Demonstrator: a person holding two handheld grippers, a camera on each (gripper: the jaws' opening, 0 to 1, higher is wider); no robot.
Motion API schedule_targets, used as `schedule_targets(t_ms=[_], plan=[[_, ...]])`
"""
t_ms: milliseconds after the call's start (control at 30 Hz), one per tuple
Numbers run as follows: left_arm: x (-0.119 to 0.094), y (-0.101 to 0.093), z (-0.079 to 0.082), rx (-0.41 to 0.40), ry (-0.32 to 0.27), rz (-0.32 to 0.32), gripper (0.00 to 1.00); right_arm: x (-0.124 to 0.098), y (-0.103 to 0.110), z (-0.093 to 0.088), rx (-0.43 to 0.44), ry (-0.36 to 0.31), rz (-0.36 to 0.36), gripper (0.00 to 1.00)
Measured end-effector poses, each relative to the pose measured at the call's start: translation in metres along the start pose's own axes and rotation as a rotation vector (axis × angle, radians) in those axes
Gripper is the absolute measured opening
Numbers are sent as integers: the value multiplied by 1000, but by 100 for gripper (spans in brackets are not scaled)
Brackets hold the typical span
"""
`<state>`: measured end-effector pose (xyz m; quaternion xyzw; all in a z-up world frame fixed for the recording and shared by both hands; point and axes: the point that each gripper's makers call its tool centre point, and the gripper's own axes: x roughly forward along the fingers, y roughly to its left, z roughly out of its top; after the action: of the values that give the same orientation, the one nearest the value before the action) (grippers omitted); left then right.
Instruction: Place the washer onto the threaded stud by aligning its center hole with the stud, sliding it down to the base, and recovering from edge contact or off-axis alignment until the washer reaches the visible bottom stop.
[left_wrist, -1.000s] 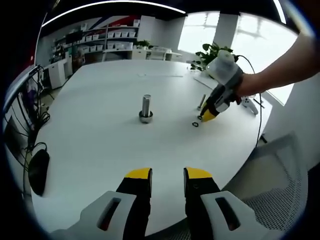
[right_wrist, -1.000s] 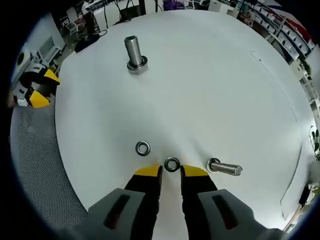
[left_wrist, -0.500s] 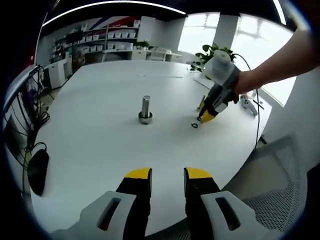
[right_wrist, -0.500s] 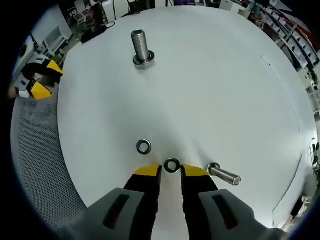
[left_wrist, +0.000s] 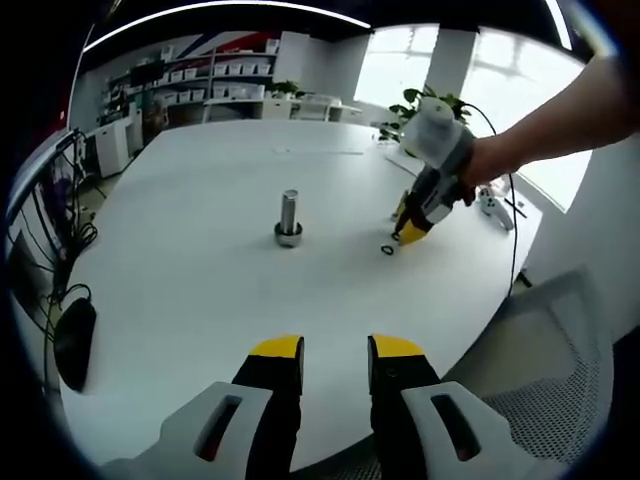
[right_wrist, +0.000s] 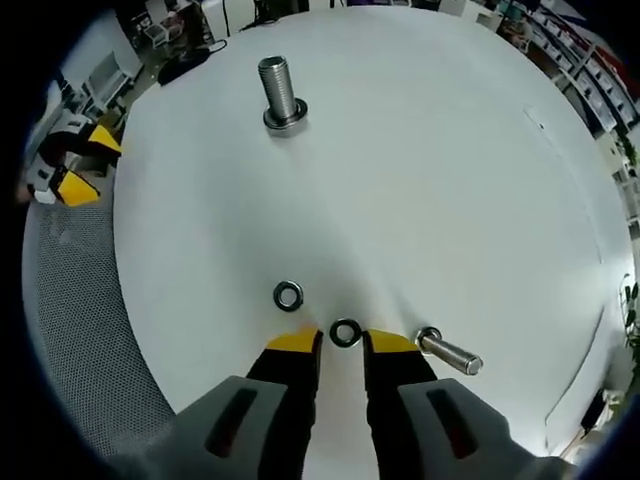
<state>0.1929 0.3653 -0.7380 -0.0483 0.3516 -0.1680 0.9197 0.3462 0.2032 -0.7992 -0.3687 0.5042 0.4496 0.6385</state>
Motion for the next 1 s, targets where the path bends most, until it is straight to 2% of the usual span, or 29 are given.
schedule_targets(t_ms=[467, 533, 700, 867, 1000], plan=[[0, 0, 1, -1, -6, 2, 23, 0, -1, 0, 13, 35, -23, 15], [0, 0, 1, 0, -6, 2, 23, 1, -2, 1, 38, 32, -33, 15], [0, 0, 1, 2, -5, -2, 23, 0, 0, 0, 15, 15, -59, 15], [0, 0, 1, -2, -9, 1, 23, -1, 0, 0, 33, -2, -74, 15], [-1, 1, 1, -4, -9, 3, 23, -1, -2, 0, 55, -39, -85, 15]])
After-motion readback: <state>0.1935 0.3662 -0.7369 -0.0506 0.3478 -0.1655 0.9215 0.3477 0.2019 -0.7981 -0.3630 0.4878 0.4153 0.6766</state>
